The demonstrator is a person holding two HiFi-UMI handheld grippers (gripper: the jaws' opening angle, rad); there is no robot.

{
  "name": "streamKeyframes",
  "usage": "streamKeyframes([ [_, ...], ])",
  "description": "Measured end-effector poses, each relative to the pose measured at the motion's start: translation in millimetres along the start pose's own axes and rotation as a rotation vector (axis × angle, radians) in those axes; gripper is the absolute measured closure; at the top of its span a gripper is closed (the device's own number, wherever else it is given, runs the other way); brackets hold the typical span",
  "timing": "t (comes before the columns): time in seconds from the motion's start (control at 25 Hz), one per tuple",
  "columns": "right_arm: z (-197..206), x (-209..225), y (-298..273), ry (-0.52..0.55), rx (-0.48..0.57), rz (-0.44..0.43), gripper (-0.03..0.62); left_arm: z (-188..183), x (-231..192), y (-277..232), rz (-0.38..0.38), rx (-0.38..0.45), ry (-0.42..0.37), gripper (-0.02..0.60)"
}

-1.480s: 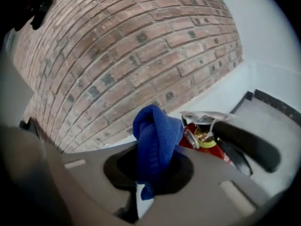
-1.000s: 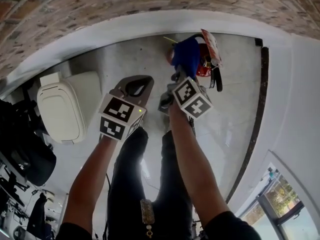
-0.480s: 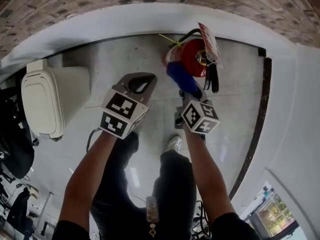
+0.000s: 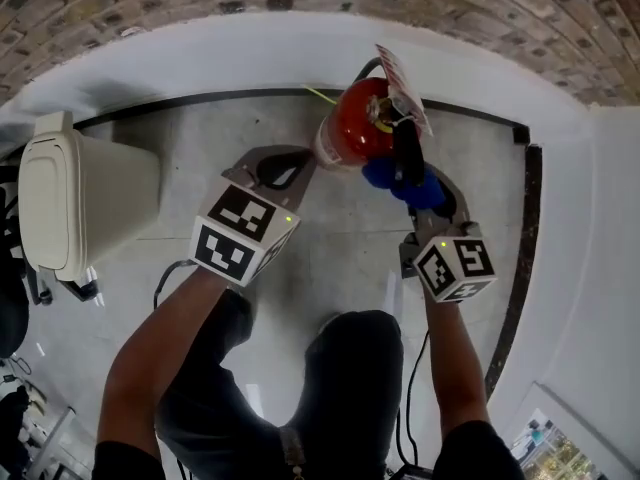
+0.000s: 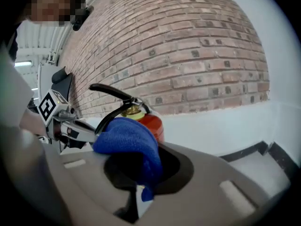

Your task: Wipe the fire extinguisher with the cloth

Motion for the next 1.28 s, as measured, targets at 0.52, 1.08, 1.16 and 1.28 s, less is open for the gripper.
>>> streamKeyframes([
  [0.52,-41.2,67.7,-51.2,0.117,0.223,-0.044,0.568,14.7,-0.5,-24.7,-0.061,0.110,-0.006,0.574],
  [1.08,-13.5,111.4,-148.5,0.262,0.052,-0.401,0.568,22.0,26.7,-28.2,-0.056,0.106,0.042,0.575],
  [1.16,-11.2,112.4,-155.7,0.299,0.013,-0.437,0.568,23.9,28.7,-27.7,-0.065,0.106,0.043,0.574],
  [1.28,1.5,113.0,-152.9,0.339,-0.032,-0.444,0.568,30.1,31.8,-30.7,-0.078,0.107,0.059,0.575],
])
Point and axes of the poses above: the fingertips, and each gripper's own axes: y backward along the fingers, x to its right, z out of its underside, the point moved 10 cm from there along y, backward along the fingers, and after that the axes turned 7 degrees about -z, right-handed, at the moved point
